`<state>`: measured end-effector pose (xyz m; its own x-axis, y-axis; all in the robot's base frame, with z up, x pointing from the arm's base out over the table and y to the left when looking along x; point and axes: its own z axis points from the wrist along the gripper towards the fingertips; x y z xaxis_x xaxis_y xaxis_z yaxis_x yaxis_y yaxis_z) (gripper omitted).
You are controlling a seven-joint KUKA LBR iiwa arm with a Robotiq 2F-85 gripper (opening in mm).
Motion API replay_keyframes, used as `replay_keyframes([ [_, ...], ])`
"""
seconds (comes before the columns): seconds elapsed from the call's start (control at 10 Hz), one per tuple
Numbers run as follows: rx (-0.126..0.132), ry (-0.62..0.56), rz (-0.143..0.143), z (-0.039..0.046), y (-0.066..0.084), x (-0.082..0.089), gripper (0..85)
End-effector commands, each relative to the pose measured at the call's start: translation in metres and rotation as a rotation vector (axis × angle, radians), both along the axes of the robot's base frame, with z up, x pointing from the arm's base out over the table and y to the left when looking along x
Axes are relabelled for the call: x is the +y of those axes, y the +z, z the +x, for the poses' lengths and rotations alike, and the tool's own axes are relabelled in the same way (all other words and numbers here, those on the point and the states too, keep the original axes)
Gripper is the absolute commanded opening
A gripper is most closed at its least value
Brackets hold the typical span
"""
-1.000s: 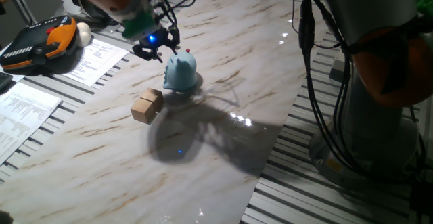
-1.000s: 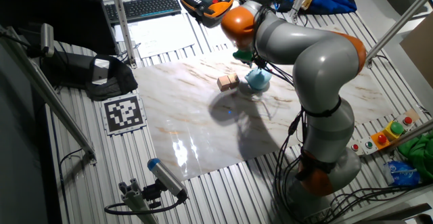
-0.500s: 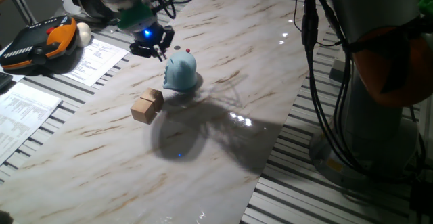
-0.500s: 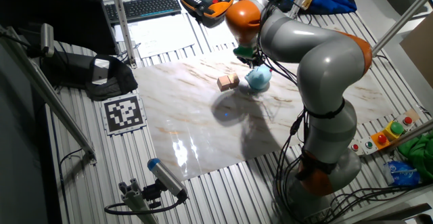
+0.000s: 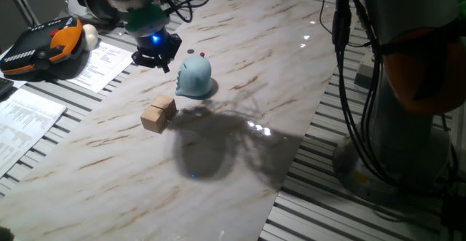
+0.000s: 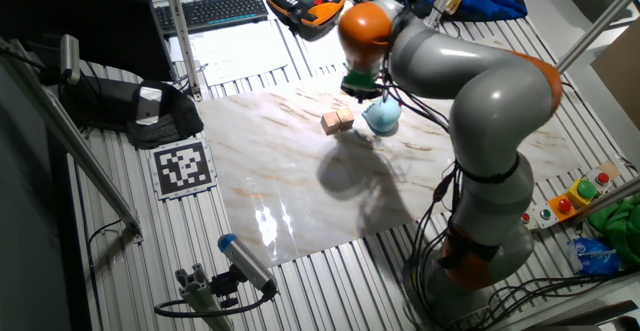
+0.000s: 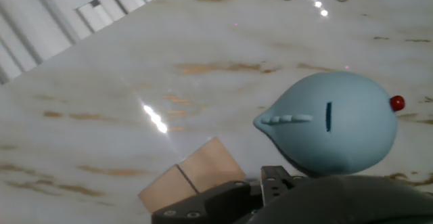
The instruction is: Drop coins into a piggy bank
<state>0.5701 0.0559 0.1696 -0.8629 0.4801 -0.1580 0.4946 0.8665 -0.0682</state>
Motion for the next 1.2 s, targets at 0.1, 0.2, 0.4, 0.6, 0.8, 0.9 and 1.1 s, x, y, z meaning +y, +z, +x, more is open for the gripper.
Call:
replay_keyframes([
  [0.1,-0.005,0.090,0.047,-0.0024,-0.001,0.007,0.0],
  [0.2,0.013,0.101,0.056,-0.0057,-0.001,0.013,0.0],
  [0.4,0.033,0.144,0.077,-0.0089,0.000,0.015,0.0],
  [0.6,0.036,0.182,0.082,-0.0136,0.003,0.016,0.0],
  [0.8,0.036,0.214,0.088,-0.0168,0.005,0.017,0.0],
  [0.9,0.040,0.229,0.104,-0.0178,0.005,0.017,0.0],
  [1.1,0.047,0.260,0.136,-0.0246,0.008,0.019,0.0],
])
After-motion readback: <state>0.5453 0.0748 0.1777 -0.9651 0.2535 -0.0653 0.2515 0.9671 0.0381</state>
